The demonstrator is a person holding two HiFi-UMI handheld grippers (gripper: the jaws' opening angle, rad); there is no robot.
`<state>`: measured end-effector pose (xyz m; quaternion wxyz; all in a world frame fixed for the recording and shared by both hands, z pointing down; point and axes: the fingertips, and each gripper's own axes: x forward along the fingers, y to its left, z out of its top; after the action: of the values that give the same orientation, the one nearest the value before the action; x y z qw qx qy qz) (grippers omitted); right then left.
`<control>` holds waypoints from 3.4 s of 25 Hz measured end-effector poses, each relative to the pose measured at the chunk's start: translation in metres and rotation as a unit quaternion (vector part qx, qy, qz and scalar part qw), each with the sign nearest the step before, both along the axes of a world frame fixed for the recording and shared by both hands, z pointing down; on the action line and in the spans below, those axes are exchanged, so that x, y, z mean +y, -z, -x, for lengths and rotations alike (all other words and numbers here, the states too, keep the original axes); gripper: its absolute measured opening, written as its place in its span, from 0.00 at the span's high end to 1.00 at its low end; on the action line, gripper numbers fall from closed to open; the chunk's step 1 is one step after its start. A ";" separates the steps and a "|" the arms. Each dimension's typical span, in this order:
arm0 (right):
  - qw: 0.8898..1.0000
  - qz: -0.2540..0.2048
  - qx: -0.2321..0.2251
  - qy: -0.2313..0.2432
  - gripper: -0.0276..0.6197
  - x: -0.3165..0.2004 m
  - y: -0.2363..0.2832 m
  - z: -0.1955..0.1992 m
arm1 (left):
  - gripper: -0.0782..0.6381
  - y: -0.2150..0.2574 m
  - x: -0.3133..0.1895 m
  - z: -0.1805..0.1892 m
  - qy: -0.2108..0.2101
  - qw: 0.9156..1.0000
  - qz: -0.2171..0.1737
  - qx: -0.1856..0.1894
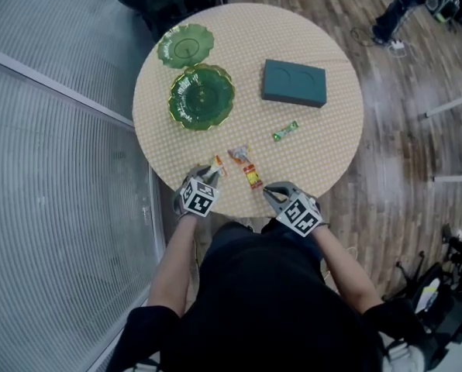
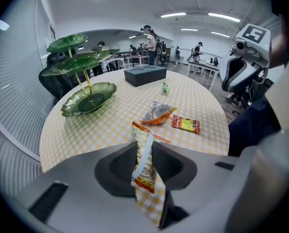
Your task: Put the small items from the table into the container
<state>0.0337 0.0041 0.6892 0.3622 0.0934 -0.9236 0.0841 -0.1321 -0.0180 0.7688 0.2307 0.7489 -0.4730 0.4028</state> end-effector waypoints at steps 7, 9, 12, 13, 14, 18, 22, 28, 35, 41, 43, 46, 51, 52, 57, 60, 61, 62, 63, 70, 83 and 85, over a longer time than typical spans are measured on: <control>1.000 -0.019 -0.011 -0.015 0.91 0.003 0.006 0.002 | 0.75 0.029 0.017 -0.007 0.003 0.999 -0.036 0.010; 0.999 -0.026 -0.016 -0.025 0.91 -0.002 0.009 0.002 | 0.75 0.038 0.021 -0.009 0.002 0.999 -0.046 0.009; 0.998 -0.034 -0.024 -0.036 0.91 -0.011 0.017 0.001 | 0.75 0.050 0.026 -0.010 0.004 0.998 -0.056 0.007; 0.998 -0.037 -0.026 -0.036 0.91 -0.013 0.020 0.001 | 0.75 0.055 0.028 -0.010 0.006 0.998 -0.060 0.006; 0.998 -0.039 -0.028 -0.034 0.91 -0.015 0.022 0.001 | 0.75 0.059 0.030 -0.010 0.009 0.998 -0.063 0.004; 0.998 -0.042 -0.037 -0.024 0.91 -0.025 0.028 -0.002 | 0.75 0.072 0.030 -0.007 0.026 0.997 -0.070 -0.006; 0.998 -0.039 -0.042 -0.015 0.91 -0.038 0.029 -0.007 | 0.75 0.081 0.021 -0.009 0.047 0.996 -0.074 -0.010; 0.999 -0.029 -0.044 0.009 0.91 -0.049 0.037 -0.021 | 0.75 0.096 0.013 -0.022 0.081 0.993 -0.079 -0.007; 0.998 -0.029 -0.044 0.023 0.91 -0.062 0.028 -0.033 | 0.75 0.111 -0.001 -0.035 0.069 0.992 -0.096 -0.032; 0.999 -0.020 -0.035 0.005 0.91 -0.064 0.020 -0.033 | 0.75 0.133 -0.018 -0.030 0.038 0.990 -0.118 -0.065; 0.999 -0.019 -0.030 -0.006 0.91 -0.064 0.016 -0.032 | 0.75 0.142 -0.023 -0.027 0.024 0.990 -0.127 -0.063; 0.999 -0.015 -0.023 -0.031 0.91 -0.065 0.011 -0.022 | 0.75 0.157 -0.031 -0.018 0.002 0.988 -0.144 -0.050; 0.997 -0.007 -0.037 -0.073 0.91 -0.064 0.017 0.013 | 0.75 0.178 -0.041 0.011 -0.018 0.986 -0.165 -0.033; 0.996 -0.007 -0.040 -0.080 0.91 -0.065 0.018 0.020 | 0.75 0.180 -0.044 0.018 -0.023 0.985 -0.171 -0.029; 0.995 -0.011 -0.037 -0.090 0.91 -0.062 0.018 0.051 | 0.75 0.185 -0.056 0.051 -0.035 0.981 -0.191 -0.011; 0.996 -0.009 -0.027 -0.084 0.91 -0.053 0.014 0.061 | 0.75 0.188 -0.066 0.063 -0.033 0.980 -0.195 0.012; 0.996 -0.009 -0.022 -0.080 0.91 -0.048 0.012 0.064 | 0.75 0.189 -0.070 0.066 -0.033 0.980 -0.193 0.020; 0.997 -0.008 -0.017 -0.077 0.91 -0.043 0.010 0.066 | 0.75 0.191 -0.074 0.069 -0.031 0.981 -0.190 0.027; 0.997 -0.006 -0.013 -0.074 0.91 -0.039 0.007 0.067 | 0.75 0.194 -0.078 0.071 -0.027 0.982 -0.186 0.033; 0.996 0.035 0.036 -0.076 0.91 -0.011 -0.040 0.055 | 0.75 0.202 -0.110 0.075 -0.024 0.984 -0.171 0.051; 0.992 0.052 0.040 -0.104 0.91 -0.018 -0.047 0.039 | 0.75 0.174 -0.142 0.081 -0.051 0.991 -0.125 0.021; 0.993 0.047 0.030 -0.106 0.91 -0.025 -0.037 0.042 | 0.75 0.171 -0.147 0.081 -0.055 0.993 -0.104 0.013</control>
<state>-0.0085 -0.0213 0.7258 0.3824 0.1761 -0.8924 0.1623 -0.2134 -0.1653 0.5980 0.1353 0.7990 -0.4673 0.3535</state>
